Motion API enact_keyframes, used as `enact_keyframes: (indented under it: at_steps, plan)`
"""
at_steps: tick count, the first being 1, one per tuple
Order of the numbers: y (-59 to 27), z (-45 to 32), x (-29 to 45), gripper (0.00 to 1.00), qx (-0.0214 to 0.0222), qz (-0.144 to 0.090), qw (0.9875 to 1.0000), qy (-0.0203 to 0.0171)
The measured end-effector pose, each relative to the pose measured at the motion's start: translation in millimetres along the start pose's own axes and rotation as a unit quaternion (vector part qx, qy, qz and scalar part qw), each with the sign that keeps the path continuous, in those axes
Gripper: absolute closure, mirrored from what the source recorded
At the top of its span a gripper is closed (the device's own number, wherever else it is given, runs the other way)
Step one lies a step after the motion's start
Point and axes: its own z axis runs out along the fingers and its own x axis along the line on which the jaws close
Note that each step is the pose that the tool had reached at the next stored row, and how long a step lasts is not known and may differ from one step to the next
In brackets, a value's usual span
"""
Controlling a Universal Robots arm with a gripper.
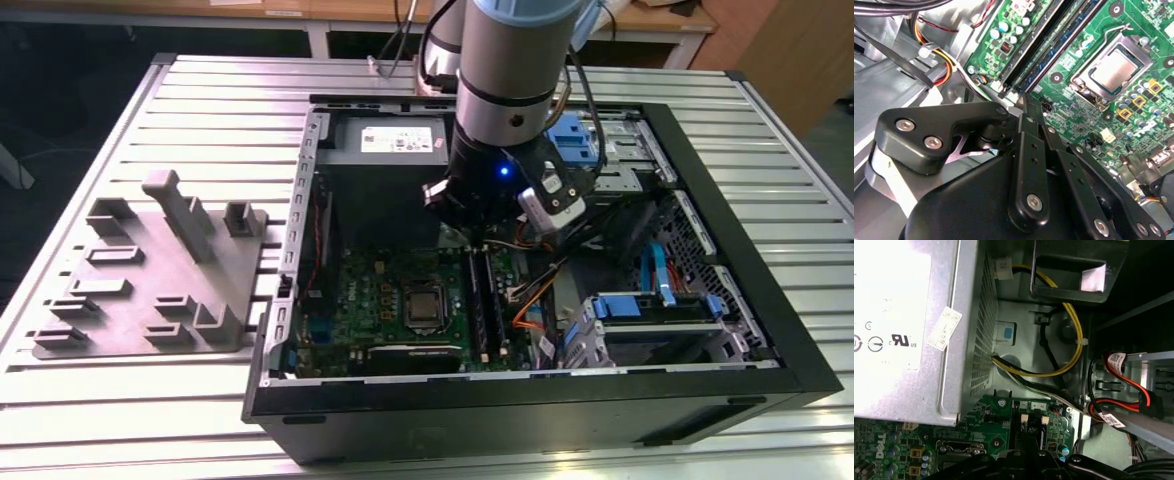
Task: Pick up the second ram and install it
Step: 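Press down the second ram until it locks into place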
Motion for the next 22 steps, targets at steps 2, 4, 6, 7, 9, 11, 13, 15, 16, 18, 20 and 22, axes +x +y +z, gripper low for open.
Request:
enact_keyframes:
  at_steps: [2, 4, 6, 7, 9, 11, 13, 15, 16, 18, 20, 22]
  plan:
    - [-1.5, 0.1, 0.1, 0.9, 0.0005, 0.0, 1.0, 0.0]
    - [-4.3, -0.1, 0.3, 0.9, 0.0008, 0.0, 1.0, 0.0]
    - [-7.9, -0.3, 0.6, 0.9, 0.0009, 0.0, 1.0, 0.0]
    - [-9.8, -0.3, 0.7, 0.9, 0.0008, 0.0, 1.0, 0.0]
    - [-13.6, -0.5, 1.0, 0.9, 0.0008, 0.0, 1.0, 0.0]
    - [-17.1, -0.7, 1.3, 0.9, 0.001, 0.0, 1.0, 0.0]
    - [-20.7, -0.9, 1.6, 0.9, 0.0011, 0.0, 1.0, 0.0]
    - [-24.1, -1.0, 1.8, 0.9, 0.0012, 0.0, 1.0, 0.0]
    - [-25.7, -1.1, 1.9, 0.9, 0.0013, 0.0, 1.0, 0.0]
    - [-29.4, -1.2, 2.2, 0.9, 0.0015, 0.0, 1.0, 0.0]
    - [-33.6, -1.5, 2.6, 0.9, 0.0017, 0.0, 1.0, 0.0001]
    - [-38.1, -1.7, 2.9, 0.9, 0.0016, 0.0, 1.0, 0.0]
